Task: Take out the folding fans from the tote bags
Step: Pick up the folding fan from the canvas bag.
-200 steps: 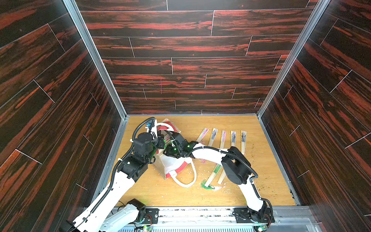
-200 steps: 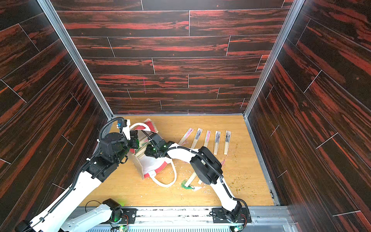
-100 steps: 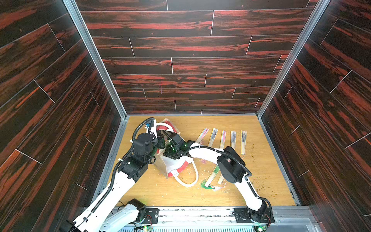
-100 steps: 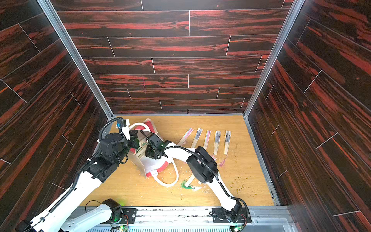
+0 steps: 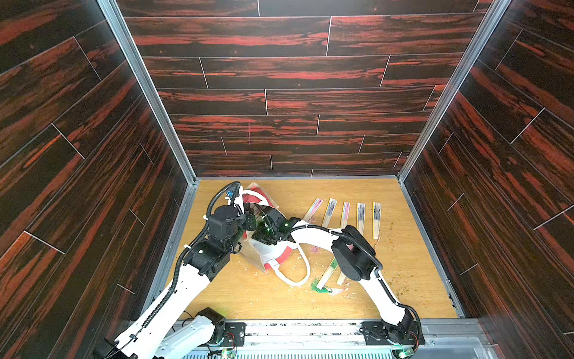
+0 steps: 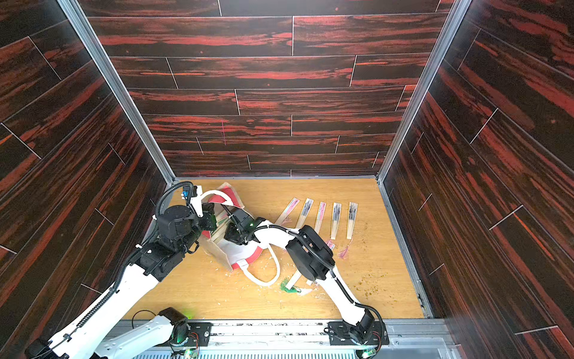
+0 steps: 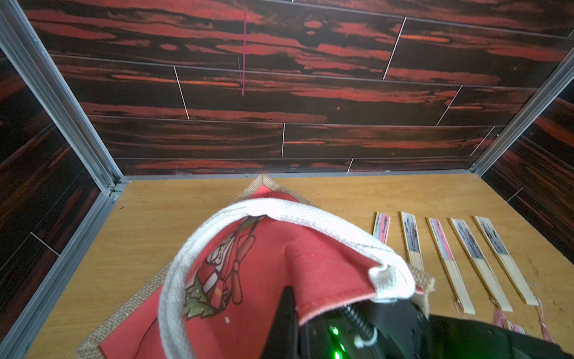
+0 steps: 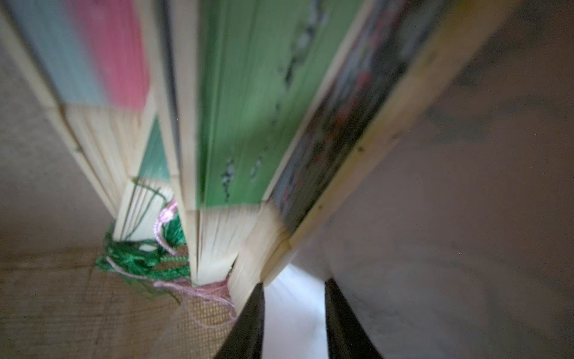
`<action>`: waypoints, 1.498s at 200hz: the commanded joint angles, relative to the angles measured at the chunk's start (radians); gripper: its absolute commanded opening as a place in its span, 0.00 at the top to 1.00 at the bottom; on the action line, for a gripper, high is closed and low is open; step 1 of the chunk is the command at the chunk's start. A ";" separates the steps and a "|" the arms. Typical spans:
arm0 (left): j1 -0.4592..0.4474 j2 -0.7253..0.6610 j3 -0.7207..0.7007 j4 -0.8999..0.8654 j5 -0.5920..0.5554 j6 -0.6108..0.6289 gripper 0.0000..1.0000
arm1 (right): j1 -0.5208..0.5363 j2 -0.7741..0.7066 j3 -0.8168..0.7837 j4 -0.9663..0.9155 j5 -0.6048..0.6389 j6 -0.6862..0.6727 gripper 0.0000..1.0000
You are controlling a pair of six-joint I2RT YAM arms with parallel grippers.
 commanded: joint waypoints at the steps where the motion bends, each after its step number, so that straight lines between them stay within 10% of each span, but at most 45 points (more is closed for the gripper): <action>1: 0.000 -0.038 0.009 0.041 0.011 -0.018 1.00 | -0.012 0.039 -0.006 0.098 0.000 0.029 0.68; 84: 0.001 -0.053 -0.010 0.044 0.019 -0.041 1.00 | -0.017 0.146 0.135 -0.026 0.025 0.058 0.74; 131: 0.001 -0.055 -0.011 0.031 -0.015 -0.035 1.00 | -0.019 0.106 0.111 0.084 -0.015 0.000 1.00; 299: 0.003 -0.078 -0.047 0.043 -0.210 -0.042 1.00 | 0.055 -0.306 -0.087 -0.071 0.281 -0.341 1.00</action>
